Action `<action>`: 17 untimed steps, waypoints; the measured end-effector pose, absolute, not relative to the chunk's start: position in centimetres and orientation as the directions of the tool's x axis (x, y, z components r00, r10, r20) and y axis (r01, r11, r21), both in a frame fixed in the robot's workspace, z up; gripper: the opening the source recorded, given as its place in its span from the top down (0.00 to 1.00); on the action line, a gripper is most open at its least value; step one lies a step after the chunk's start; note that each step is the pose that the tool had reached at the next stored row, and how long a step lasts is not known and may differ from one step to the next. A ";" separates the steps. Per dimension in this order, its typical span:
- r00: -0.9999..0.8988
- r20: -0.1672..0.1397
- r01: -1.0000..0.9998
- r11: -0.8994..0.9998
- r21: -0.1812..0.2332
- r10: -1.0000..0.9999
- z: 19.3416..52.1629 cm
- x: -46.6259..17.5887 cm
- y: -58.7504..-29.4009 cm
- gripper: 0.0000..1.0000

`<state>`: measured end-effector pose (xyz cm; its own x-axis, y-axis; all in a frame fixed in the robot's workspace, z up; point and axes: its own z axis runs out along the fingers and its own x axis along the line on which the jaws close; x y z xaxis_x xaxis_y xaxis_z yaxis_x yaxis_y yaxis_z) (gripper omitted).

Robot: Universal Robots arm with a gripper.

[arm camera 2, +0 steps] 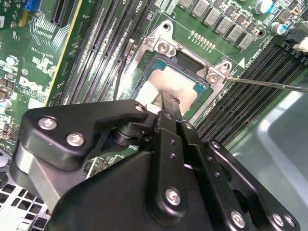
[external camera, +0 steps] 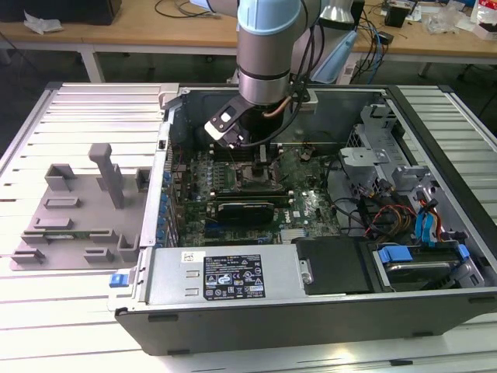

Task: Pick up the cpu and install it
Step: 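Place the cpu into insertion slot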

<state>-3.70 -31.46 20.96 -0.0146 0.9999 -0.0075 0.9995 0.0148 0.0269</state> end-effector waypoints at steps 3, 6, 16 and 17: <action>-0.013 0.020 1.000 0.012 0.027 1.000 20.8 -3.8 -31.5 0.89; -0.002 0.018 1.000 0.002 0.027 1.000 20.8 -3.8 -31.5 0.89; 0.002 0.018 1.000 -0.003 0.027 1.000 20.5 -3.9 -31.5 0.89; 0.002 0.017 1.000 -0.003 0.027 1.000 20.4 -3.9 -31.5 0.89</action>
<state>-3.95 -31.50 20.39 0.0023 0.9998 0.0175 0.9996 -0.0028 0.0271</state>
